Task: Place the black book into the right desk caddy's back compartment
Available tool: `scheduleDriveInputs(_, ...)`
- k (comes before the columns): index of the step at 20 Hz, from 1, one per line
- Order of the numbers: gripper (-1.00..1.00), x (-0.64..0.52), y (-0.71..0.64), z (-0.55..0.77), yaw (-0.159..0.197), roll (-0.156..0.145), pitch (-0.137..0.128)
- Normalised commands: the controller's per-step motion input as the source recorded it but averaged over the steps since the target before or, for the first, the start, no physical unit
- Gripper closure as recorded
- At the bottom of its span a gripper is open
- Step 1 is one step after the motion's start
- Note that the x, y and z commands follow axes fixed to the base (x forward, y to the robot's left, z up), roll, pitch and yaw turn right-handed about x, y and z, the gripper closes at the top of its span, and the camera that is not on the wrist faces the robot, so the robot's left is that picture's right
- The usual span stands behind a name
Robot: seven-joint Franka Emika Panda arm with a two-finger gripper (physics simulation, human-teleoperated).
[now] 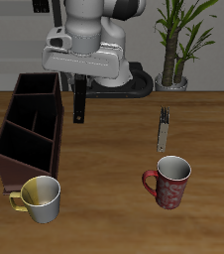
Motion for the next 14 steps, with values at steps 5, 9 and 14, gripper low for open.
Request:
scheduleDriveInputs(5, 1.0, -0.14, -0.34, 0.19, 0.005, 0.014, -0.003)
scheduleDriveInputs(9, 1.0, -0.12, -0.31, 0.17, 0.003, 0.013, -0.006)
scheduleDriveInputs(14, 1.0, -0.07, -0.54, 0.25, -0.01, -0.003, -0.015)
